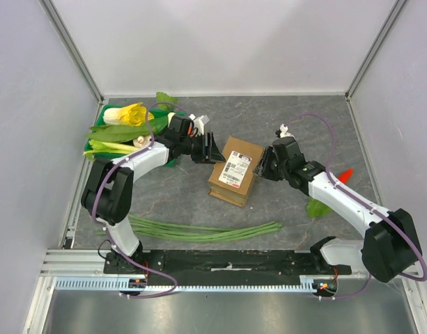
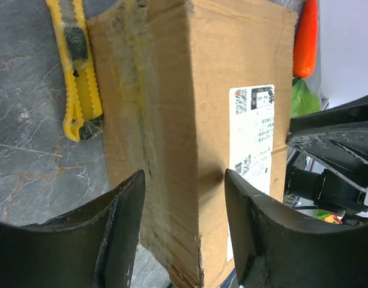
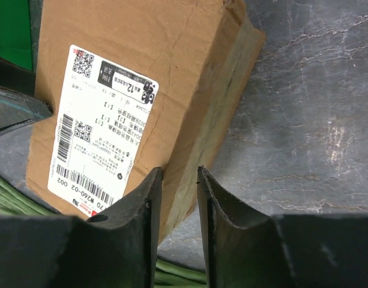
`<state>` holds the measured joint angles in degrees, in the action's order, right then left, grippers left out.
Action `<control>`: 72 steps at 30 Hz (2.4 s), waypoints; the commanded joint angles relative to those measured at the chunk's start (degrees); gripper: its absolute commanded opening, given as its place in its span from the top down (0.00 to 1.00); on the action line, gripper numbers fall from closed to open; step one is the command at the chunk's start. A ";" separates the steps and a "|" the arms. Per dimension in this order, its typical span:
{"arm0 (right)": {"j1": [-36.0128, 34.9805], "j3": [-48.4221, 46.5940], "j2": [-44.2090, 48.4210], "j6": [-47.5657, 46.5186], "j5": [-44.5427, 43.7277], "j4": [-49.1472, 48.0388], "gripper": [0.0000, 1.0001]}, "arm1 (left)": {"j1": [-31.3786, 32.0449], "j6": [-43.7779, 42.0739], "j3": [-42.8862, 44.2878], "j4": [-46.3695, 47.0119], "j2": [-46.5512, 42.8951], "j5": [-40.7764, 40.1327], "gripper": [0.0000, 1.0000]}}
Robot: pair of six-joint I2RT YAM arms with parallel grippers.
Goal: Unpack the express box
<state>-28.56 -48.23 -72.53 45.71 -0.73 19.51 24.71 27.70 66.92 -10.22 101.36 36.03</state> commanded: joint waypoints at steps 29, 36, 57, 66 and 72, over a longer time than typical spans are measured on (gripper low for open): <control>0.34 13.51 9.69 5.00 -13.94 7.39 0.67 | 9.39 9.91 0.76 15.31 -5.21 17.58 0.50; 0.96 10.79 6.62 3.25 -15.35 7.21 0.63 | 9.48 9.57 3.75 16.19 -7.23 14.96 0.46; 3.42 -7.05 13.39 -2.64 -27.31 21.63 0.20 | 8.95 1.65 0.23 -0.94 -11.20 -23.28 0.36; 3.51 -7.41 9.08 -4.93 -14.75 16.01 0.14 | 8.60 1.22 1.99 -1.29 -4.34 -30.14 0.34; 6.23 -0.83 9.86 -3.35 -3.94 7.06 0.15 | 6.94 1.47 3.84 -0.42 0.94 -31.46 0.34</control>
<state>-24.47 -54.17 -64.34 41.98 -13.63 35.42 33.04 31.00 68.05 -11.51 100.12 7.81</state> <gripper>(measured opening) 0.851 0.656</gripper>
